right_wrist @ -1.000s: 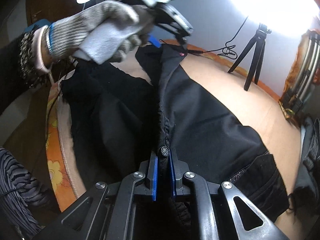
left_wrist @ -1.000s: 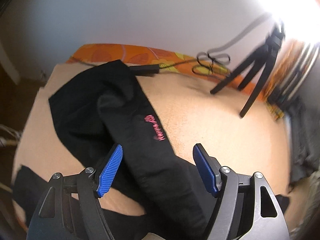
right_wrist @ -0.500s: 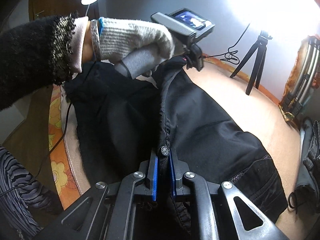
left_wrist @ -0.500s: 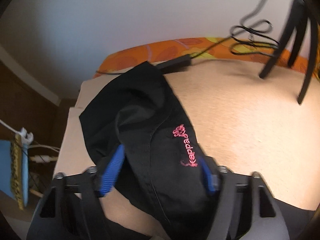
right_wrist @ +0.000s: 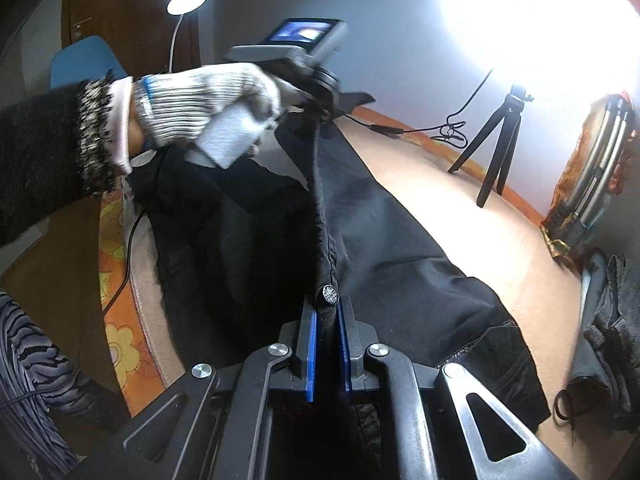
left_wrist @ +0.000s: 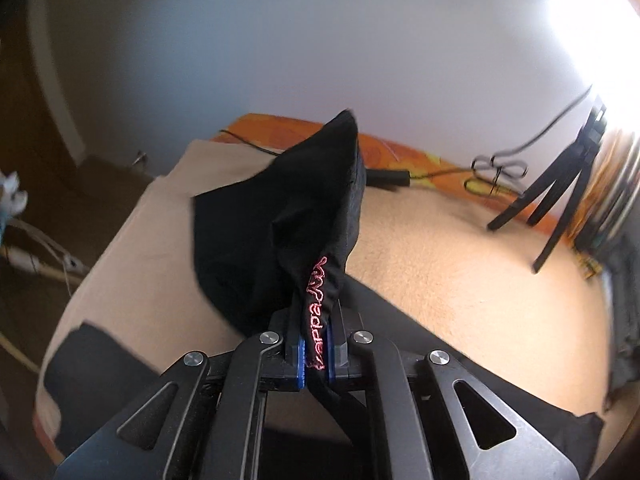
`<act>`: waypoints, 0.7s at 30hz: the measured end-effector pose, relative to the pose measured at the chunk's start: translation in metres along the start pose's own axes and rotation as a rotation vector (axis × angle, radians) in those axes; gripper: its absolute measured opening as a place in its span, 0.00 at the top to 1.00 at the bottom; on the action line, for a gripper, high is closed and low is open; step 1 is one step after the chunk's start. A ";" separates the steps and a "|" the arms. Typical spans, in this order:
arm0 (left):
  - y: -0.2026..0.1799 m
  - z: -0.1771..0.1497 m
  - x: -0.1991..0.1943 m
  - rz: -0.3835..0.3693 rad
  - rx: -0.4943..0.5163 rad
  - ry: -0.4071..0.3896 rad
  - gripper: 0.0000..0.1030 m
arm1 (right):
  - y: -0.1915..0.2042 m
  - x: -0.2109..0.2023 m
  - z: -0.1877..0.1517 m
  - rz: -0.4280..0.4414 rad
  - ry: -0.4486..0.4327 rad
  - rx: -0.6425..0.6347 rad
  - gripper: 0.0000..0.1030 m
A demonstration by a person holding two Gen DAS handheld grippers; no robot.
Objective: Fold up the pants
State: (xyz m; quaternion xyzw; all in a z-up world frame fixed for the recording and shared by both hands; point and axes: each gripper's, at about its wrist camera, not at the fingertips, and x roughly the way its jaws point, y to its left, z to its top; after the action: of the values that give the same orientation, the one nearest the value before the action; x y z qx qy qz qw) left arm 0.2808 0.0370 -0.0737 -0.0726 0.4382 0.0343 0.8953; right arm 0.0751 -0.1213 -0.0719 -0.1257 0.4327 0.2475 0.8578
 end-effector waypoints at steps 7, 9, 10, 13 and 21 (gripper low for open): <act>0.063 -0.075 -0.061 -0.056 -0.207 -0.084 0.95 | 0.021 -0.030 -0.016 -0.017 0.000 -0.099 0.94; 0.073 -0.097 -0.064 -0.054 -0.237 -0.076 0.95 | 0.028 -0.038 -0.027 -0.014 0.007 -0.129 0.94; 0.076 -0.106 -0.064 -0.065 -0.252 -0.059 0.95 | 0.032 -0.042 -0.033 -0.016 0.012 -0.145 0.94; 0.082 -0.128 -0.065 -0.072 -0.285 -0.047 0.95 | 0.039 -0.048 -0.050 -0.010 0.036 -0.160 0.94; 0.089 -0.137 -0.071 -0.083 -0.321 -0.059 0.75 | 0.038 -0.056 -0.071 -0.022 0.053 -0.172 0.94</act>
State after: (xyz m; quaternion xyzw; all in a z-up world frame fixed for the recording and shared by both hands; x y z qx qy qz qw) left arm 0.1191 0.1030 -0.1100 -0.2316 0.3973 0.0689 0.8853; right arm -0.0211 -0.1376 -0.0692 -0.2100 0.4310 0.2709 0.8348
